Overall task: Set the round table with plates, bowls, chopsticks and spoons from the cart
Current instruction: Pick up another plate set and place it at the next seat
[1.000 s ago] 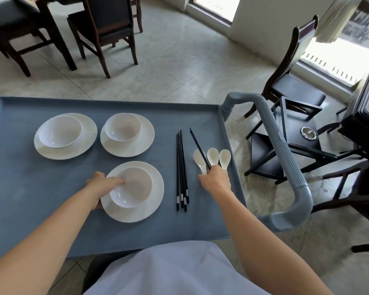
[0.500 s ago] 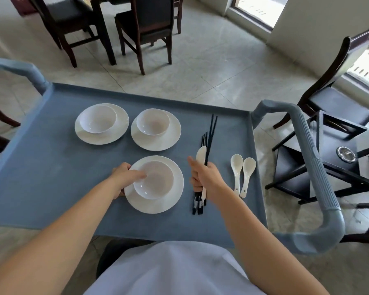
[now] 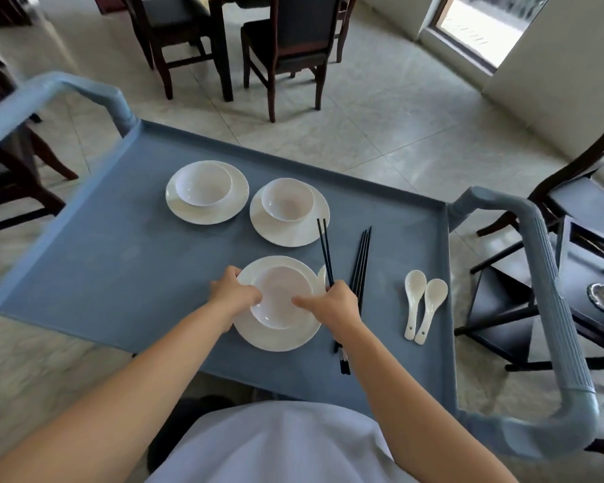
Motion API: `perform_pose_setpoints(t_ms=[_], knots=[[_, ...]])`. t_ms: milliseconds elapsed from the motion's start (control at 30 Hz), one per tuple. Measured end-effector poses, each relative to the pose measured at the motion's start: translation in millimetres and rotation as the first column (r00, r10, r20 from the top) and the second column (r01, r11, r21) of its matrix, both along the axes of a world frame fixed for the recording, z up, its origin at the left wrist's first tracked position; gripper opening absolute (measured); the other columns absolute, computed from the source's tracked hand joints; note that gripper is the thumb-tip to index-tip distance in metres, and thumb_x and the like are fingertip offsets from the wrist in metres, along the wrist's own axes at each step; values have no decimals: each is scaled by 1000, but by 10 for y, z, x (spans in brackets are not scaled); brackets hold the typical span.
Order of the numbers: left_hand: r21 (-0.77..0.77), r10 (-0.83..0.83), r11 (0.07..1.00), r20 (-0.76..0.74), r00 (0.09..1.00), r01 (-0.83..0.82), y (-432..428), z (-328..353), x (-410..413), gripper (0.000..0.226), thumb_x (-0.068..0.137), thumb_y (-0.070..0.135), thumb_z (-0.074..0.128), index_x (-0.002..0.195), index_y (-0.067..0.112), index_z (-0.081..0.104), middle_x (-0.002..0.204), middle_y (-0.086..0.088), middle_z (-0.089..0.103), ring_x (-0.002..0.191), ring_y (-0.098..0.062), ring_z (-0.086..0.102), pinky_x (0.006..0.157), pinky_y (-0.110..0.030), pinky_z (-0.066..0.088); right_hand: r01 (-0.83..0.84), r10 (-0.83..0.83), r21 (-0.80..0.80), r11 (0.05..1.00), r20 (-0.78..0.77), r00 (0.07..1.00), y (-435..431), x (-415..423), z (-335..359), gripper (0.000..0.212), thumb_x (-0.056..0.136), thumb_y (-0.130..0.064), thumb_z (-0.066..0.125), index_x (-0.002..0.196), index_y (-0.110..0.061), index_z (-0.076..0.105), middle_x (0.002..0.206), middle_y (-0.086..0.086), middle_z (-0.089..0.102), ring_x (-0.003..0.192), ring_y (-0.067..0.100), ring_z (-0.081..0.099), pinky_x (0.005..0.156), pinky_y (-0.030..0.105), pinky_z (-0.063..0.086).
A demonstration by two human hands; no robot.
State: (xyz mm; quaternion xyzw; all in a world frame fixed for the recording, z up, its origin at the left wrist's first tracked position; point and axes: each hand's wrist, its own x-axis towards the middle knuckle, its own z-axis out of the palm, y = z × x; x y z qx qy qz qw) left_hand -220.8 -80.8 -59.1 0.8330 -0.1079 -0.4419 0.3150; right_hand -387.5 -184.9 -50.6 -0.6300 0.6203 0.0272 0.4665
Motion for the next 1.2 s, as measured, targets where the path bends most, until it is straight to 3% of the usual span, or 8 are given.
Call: perform_pose_setpoints(t_ms=[100, 200, 367, 567, 733, 867, 1033, 1200], knots=[[-68, 1, 998, -78, 997, -6, 61, -8, -17, 46, 73, 2, 62, 109, 22, 40, 109, -6, 50, 91, -25, 52, 69, -37, 48, -7, 5, 125, 992, 20, 1000, -49, -2, 51, 35, 63, -25, 80, 81, -12, 53, 71, 2, 55, 51, 15, 48, 40, 22, 37], [-149, 42, 986, -175, 984, -69, 151, 64, 33, 48, 74, -5, 59, 108, 22, 39, 102, -4, 51, 85, -22, 50, 65, -35, 48, -1, -12, 172, 985, 75, 997, -27, 35, 135, 37, 61, -24, 74, 87, -8, 53, 64, 3, 46, 44, 16, 36, 38, 20, 30], [-284, 123, 942, -202, 971, -179, 549, 338, 360, 53, 72, -8, 59, 109, 27, 45, 106, -8, 56, 95, -29, 56, 65, -37, 52, -83, 30, 197, 977, 255, 966, 197, 449, 402, 47, 58, -22, 69, 100, -15, 51, 81, 7, 53, 54, 17, 40, 40, 24, 31], [-322, 387, 848, -169, 907, -422, 1559, 544, 895, 52, 73, -11, 62, 102, 29, 48, 103, -7, 55, 94, -32, 56, 63, -38, 52, -463, 393, 207, 862, 305, 867, 763, 1524, 569, 56, 57, -23, 70, 110, -19, 53, 85, 8, 57, 54, 16, 47, 39, 22, 37], [-275, 766, 565, -175, 618, -778, 3000, 605, 1030, 60, 67, -9, 64, 116, 23, 50, 113, -11, 56, 108, -41, 57, 75, -50, 53, -798, 731, 249, 550, 319, 603, 1912, 2598, 481, 51, 68, -18, 73, 115, -19, 51, 92, 8, 60, 59, 17, 53, 40, 21, 41], [-241, 942, 252, -161, 295, -937, 4177, 731, 803, 67, 50, 7, 63, 115, 19, 53, 114, -17, 60, 93, -33, 62, 68, -50, 55, -950, 901, 232, 207, 334, 278, 3197, 3194, 494, 52, 70, -16, 74, 117, -20, 52, 90, 4, 61, 61, 16, 54, 42, 23, 43], [-269, 984, -78, -175, -31, -960, 5175, 816, 491, 51, 75, -9, 61, 106, 30, 52, 102, -3, 59, 82, -21, 62, 56, -37, 56, -966, 938, 227, -123, 345, -38, 4555, 3538, 654, 39, 68, -16, 74, 101, -22, 54, 80, 5, 59, 47, 12, 46, 37, 22, 33], [-263, 957, -279, -154, -246, -923, 5692, 894, 199, 65, 76, -7, 64, 128, 27, 45, 114, -7, 57, 104, -31, 58, 81, -48, 56, -896, 897, 256, -362, 359, -259, 5463, 3653, 749, 51, 63, -17, 73, 110, -15, 54, 81, 9, 57, 39, 10, 40, 37, 22, 30]])
